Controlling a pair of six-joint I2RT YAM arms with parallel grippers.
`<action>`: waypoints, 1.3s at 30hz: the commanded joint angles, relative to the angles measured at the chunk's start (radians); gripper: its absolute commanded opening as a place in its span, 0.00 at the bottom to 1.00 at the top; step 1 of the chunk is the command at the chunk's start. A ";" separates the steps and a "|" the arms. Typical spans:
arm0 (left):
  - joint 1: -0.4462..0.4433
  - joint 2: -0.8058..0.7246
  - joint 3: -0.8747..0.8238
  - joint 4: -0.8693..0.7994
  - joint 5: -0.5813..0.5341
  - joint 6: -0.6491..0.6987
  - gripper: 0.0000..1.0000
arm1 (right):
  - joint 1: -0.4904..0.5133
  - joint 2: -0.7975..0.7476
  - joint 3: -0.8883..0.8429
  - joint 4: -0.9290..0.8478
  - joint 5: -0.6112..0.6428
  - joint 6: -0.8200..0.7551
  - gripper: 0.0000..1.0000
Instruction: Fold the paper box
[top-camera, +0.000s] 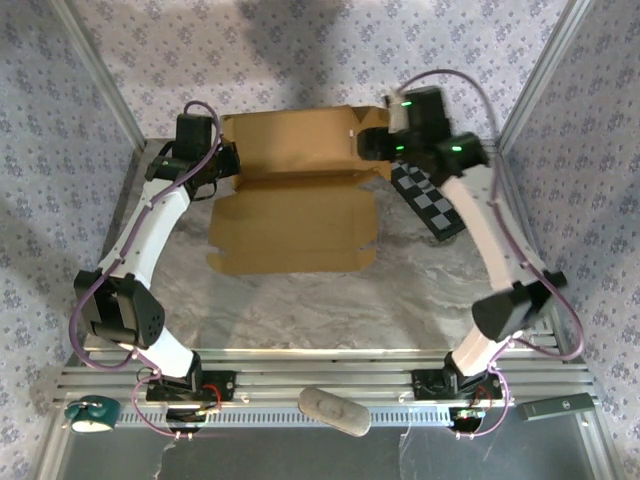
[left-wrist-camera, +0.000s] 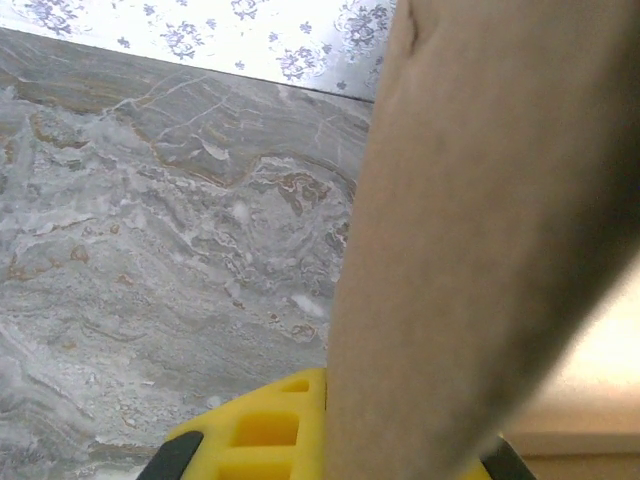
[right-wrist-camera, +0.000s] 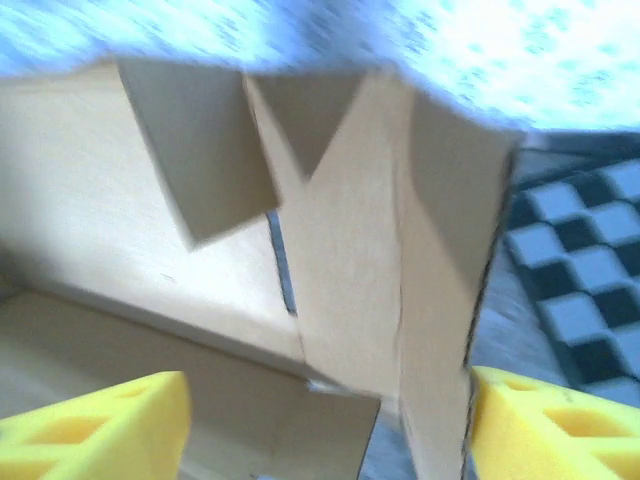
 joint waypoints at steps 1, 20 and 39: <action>0.017 -0.017 0.004 0.053 0.093 0.023 0.00 | -0.172 -0.117 -0.035 0.280 -0.667 0.126 0.79; 0.084 0.049 0.009 0.077 0.276 -0.003 0.00 | -0.346 0.189 -0.184 0.648 -1.070 0.390 0.47; 0.083 0.067 0.032 0.053 0.279 -0.001 0.00 | -0.200 0.193 -0.120 0.361 -1.033 0.172 0.52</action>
